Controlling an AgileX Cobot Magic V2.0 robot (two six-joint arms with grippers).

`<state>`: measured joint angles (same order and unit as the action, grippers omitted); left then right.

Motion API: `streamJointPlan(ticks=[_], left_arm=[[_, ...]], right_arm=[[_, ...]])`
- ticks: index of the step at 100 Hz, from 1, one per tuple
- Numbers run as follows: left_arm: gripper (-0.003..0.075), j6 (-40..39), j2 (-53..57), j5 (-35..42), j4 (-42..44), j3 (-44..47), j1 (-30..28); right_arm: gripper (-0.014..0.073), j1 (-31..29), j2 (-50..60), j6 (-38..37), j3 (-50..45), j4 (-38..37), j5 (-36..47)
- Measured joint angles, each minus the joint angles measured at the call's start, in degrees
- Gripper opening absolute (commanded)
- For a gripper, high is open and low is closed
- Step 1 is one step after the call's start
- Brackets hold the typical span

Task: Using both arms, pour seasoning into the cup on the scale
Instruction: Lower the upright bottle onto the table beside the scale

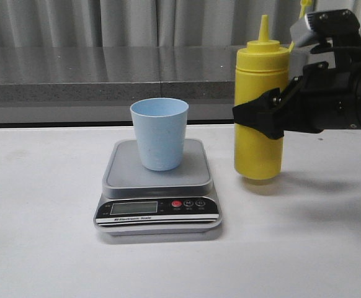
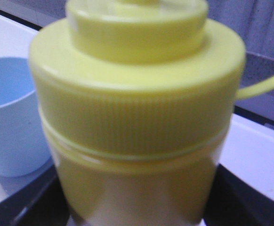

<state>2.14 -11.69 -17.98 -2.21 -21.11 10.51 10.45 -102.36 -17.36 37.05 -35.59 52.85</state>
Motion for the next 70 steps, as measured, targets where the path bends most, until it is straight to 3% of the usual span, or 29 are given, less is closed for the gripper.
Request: streamJointPlan(ticks=[58, 70], left_arm=[[-0.0018, 0.00, 0.00, 0.00, 0.00, 0.00, 0.00], [-0.0018, 0.00, 0.00, 0.00, 0.00, 0.00, 0.00]], right_arm=[[0.0188, 0.00, -4.43, 0.12, 0.00, 0.69, 2.98], [0.0252, 0.00, -4.43, 0.12, 0.00, 0.75, 2.98]])
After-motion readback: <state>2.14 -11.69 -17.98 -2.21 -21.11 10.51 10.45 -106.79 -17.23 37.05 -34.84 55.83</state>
